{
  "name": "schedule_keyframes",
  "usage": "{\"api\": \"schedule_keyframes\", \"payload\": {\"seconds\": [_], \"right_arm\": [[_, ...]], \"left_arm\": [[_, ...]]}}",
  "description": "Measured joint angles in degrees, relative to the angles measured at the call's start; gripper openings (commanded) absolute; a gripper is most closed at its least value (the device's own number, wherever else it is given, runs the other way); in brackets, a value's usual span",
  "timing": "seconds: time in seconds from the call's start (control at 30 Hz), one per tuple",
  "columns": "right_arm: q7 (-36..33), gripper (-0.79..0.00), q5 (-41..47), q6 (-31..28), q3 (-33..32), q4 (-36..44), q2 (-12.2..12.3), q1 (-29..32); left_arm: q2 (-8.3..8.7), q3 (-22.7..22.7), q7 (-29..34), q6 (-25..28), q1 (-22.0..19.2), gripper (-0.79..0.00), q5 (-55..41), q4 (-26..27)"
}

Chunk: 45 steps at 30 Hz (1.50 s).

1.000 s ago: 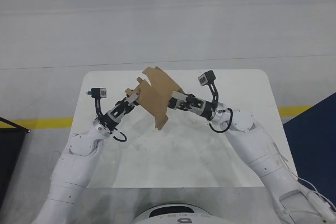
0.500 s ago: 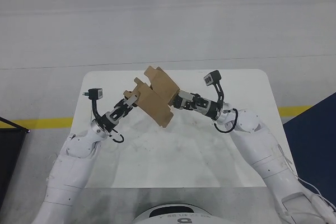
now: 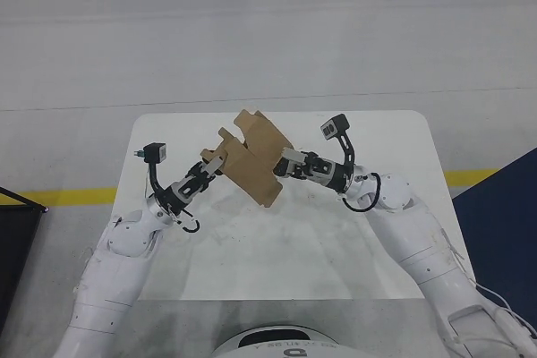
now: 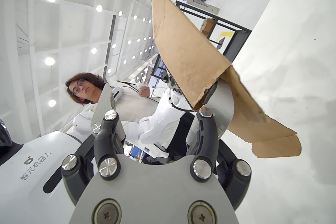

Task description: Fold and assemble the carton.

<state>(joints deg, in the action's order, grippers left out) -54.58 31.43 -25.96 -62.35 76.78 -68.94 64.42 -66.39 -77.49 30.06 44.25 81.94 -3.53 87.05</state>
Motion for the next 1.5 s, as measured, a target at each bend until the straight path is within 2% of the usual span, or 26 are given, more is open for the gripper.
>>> {"api": "schedule_keyframes", "payload": {"seconds": [0.2, 0.37, 0.43, 0.47, 0.5, 0.6, 0.63, 0.67, 0.83, 1.13, 1.3, 1.5], "right_arm": [[-1.3, -0.345, 1.6, -0.6, 0.4, -1.6, -0.3, -0.5], [-2.5, -0.443, 2.7, -0.6, 0.9, -1.9, -0.5, -0.7], [-3.1, -0.529, 3.3, -0.6, 1.3, -2.3, -0.6, -0.8], [-3.3, -0.634, 3.3, -0.6, 1.5, -2.4, -0.7, -0.9], [-3.4, -0.785, 3.3, -0.5, 1.7, -2.6, -0.7, -1.0], [-3.7, -0.785, 3.5, -0.7, 2.1, -3.1, -0.9, -1.3], [-3.8, -0.785, 3.6, -0.9, 2.2, -3.3, -1.0, -1.4], [-3.9, -0.785, 3.7, -1.1, 2.2, -3.4, -1.0, -1.5], [-4.6, -0.785, 5.0, -2.1, 1.5, -3.6, -1.0, -1.2], [-2.3, -0.785, 4.3, -5.2, -0.3, -2.7, -0.9, -0.6], [-1.9, -0.785, 2.3, -5.2, 0.9, -0.2, -1.2, -0.8], [-5.7, -0.785, 4.6, -3.9, 2.6, 2.1, -1.5, -0.5]], "left_arm": [[0.08, 0.6, -0.1, 0.1, 0.3, -0.785, 1.5, 0.5], [0.14, 0.7, -0.8, 0.1, 0.6, -0.785, 2.5, 1.2], [0.17, 0.7, -1.1, 0.0, 0.7, -0.785, 2.7, 1.4], [0.19, 0.7, -1.1, 0.0, 0.8, -0.785, 2.8, 1.5], [0.21, 0.7, -1.2, -0.1, 0.8, -0.785, 2.9, 1.6], [0.29, 0.7, -1.3, -0.1, 1.0, -0.785, 3.2, 1.8], [0.33, 0.6, -1.3, -0.1, 1.1, -0.453, 3.6, 1.9], [0.37, 0.5, -1.3, -0.2, 1.1, 0.000, 4.0, 1.9], [0.53, -0.6, -3.3, -0.5, 1.8, 0.000, 6.2, 1.5], [0.81, 0.5, -1.6, 4.7, 2.7, 0.000, 7.5, 1.9], [0.61, 2.5, -1.9, 3.5, 1.8, 0.000, 8.7, 2.5], [0.41, 3.7, -3.3, 0.8, 0.4, 0.000, 11.6, 2.0]]}}
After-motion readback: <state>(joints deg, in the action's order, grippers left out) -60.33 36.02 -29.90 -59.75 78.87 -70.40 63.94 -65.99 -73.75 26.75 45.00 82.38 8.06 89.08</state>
